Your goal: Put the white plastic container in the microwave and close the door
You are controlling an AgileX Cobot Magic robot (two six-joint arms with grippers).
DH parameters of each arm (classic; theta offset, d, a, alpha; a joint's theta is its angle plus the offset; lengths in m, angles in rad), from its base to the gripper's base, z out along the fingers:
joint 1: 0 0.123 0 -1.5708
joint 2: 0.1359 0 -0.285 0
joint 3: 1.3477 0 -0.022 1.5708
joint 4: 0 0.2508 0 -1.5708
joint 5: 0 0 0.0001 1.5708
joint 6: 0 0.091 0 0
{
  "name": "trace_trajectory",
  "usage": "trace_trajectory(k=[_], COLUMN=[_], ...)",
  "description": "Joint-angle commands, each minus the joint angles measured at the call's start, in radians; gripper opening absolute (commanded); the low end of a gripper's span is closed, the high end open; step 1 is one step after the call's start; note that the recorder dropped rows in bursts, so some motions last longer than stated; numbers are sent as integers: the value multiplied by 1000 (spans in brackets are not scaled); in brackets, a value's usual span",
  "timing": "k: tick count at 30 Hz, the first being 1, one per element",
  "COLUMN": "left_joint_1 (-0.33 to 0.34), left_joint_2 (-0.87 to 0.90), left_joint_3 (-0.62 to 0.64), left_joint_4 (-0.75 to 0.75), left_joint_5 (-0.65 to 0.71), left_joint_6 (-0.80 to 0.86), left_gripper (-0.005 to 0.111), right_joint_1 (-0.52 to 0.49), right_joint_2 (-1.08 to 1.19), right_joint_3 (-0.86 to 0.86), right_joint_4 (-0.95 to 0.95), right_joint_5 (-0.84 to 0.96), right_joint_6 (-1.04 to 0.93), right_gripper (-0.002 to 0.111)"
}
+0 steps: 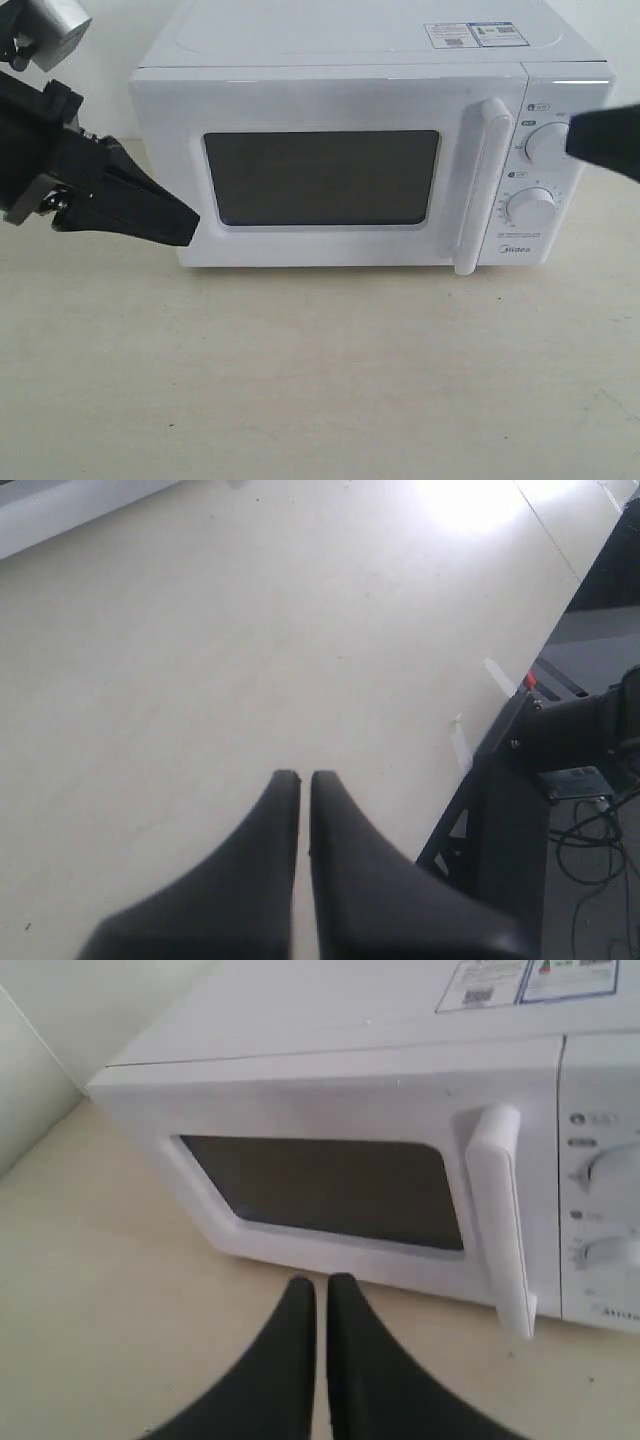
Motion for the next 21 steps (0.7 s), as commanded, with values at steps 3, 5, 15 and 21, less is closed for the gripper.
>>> trace_trajectory(k=[3,5,15,21], left_joint_1=[-4,-4,-4,-4], left_joint_2=[-33,-33,-33,-33], left_joint_3=[1,1,1,1], left_joint_4=[-43,-58,-112,-114], left_joint_5=[16,18,5,5], left_joint_6=[4,4,4,-4], left_gripper=[4,4,4,4], right_joint_1=[-5,-5,-5,-5], right_joint_2=[-253,-313,-450,-450], right_joint_3=[169,197,208,208], right_joint_4=[-103,-105,-107,-107], right_joint_5=[49,77,221,221], right_joint_6=[131,131,129,129], right_gripper=[0,0,0,0])
